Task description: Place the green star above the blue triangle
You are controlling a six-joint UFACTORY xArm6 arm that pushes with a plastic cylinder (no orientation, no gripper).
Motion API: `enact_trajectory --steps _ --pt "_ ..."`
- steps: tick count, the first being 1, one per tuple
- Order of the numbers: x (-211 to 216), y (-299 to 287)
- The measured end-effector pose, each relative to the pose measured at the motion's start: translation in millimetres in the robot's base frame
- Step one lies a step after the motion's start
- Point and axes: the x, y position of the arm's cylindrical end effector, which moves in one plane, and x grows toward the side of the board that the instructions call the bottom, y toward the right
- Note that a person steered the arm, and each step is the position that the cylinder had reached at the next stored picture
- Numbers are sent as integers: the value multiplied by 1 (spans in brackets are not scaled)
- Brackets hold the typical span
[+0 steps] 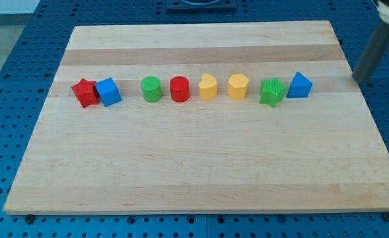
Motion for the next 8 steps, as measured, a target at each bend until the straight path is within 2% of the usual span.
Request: enact_trajectory --steps 1,2,3,4,6,7,8 --pt "66 -30" --pt "89 -97" --pt "81 -169" --pt "42 -185" --pt "-29 -185" --pt "-47 -182" --pt "-45 -191"
